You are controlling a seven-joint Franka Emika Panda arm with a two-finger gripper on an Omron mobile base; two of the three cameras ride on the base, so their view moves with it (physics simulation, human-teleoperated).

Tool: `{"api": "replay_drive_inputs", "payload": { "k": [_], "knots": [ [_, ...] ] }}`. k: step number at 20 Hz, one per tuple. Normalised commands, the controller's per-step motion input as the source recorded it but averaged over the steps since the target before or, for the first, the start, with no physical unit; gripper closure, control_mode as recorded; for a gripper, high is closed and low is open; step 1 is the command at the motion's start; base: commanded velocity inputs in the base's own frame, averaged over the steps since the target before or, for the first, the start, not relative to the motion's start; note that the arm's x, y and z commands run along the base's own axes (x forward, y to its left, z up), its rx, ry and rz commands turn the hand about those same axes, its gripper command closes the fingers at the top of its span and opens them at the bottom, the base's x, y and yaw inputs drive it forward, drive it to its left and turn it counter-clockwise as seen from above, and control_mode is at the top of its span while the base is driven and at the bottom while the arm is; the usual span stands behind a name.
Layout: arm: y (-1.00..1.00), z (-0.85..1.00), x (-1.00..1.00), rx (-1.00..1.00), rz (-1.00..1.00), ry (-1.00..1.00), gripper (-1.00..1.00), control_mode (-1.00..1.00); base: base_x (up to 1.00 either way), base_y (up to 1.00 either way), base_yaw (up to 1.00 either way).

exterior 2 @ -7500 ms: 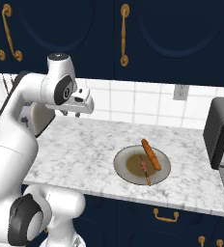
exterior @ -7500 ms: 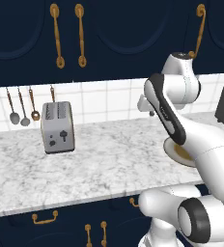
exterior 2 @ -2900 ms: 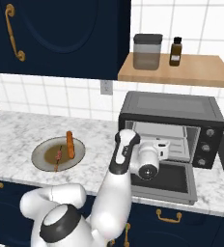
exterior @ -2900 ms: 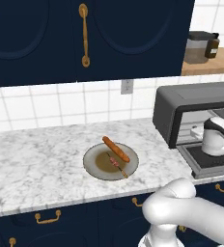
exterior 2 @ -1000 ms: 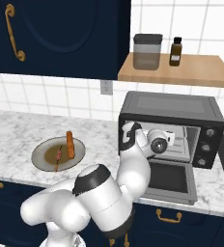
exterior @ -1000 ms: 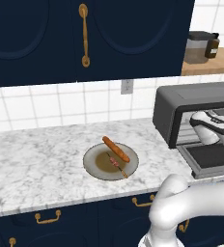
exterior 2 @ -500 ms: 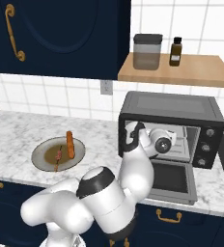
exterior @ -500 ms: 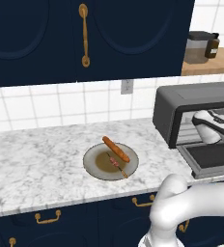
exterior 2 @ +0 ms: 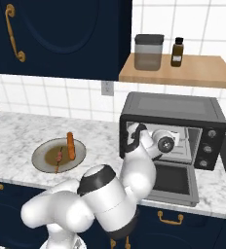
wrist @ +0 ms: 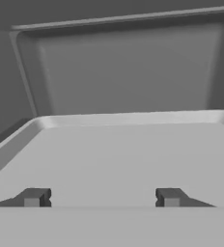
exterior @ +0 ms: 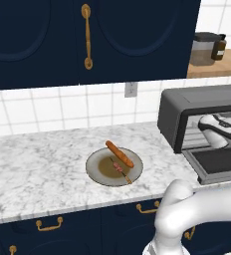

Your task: Pick up the kebab skewer and baguette bread, and place them inside the toaster oven. Close the toaster oven door and start by setting the timer.

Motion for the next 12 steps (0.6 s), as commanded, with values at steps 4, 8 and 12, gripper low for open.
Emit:
{"api": "replay_drive_inputs", "payload": {
  "k": [4, 8, 12],
  "knots": [
    [0.0, -0.4, -0.36, -0.04, -0.01, 0.17, -1.0, -1.0, 0.0, 0.0, 0.0],
    [0.0, -0.47, -0.73, -0.02, -0.05, 0.16, -1.0, -1.0, 0.0, 0.0, 0.0],
    [0.0, -0.41, -0.97, 0.0, -0.04, 0.18, -1.0, -1.0, 0.0, 0.0, 0.0]
  ]
}}
